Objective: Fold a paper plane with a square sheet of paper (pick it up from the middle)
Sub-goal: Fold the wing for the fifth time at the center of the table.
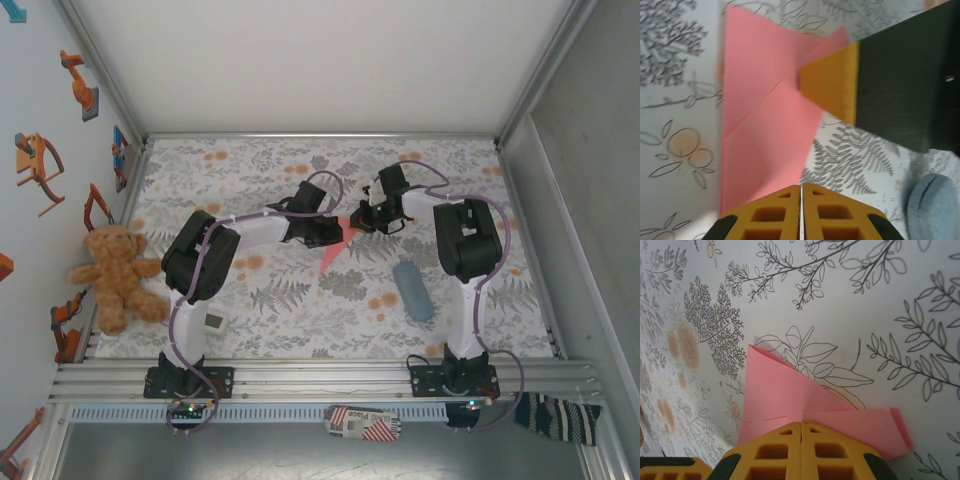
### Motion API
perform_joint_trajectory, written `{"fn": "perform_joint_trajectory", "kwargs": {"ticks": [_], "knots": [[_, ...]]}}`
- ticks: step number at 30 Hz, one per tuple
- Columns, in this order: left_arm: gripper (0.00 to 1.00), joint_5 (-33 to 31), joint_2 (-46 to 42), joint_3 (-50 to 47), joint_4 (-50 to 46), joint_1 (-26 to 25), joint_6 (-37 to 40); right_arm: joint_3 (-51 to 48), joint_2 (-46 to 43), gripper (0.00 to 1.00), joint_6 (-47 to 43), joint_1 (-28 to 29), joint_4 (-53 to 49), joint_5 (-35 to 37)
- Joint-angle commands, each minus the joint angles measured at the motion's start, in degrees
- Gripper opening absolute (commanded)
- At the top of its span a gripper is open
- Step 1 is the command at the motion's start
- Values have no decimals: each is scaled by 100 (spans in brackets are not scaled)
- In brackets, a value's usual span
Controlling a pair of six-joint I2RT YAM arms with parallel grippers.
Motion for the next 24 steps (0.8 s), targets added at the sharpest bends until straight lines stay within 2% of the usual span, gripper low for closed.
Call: {"fn": "perform_joint_trajectory", "kwargs": {"ticks": [1,13,19,24], "knots": [[9,246,190,257,92,-26,165,43,277,0,-158,-24,-336,269],[3,216,624,335,37,-88,187,52,406,0,-132,-22,-341,267],[2,163,288,-433,73,-88,200,122,483,0,-164,-45,-428,365],[3,81,-491,-1363,50,-118,165,240,498,0,-231,-59,-518,366]]}}
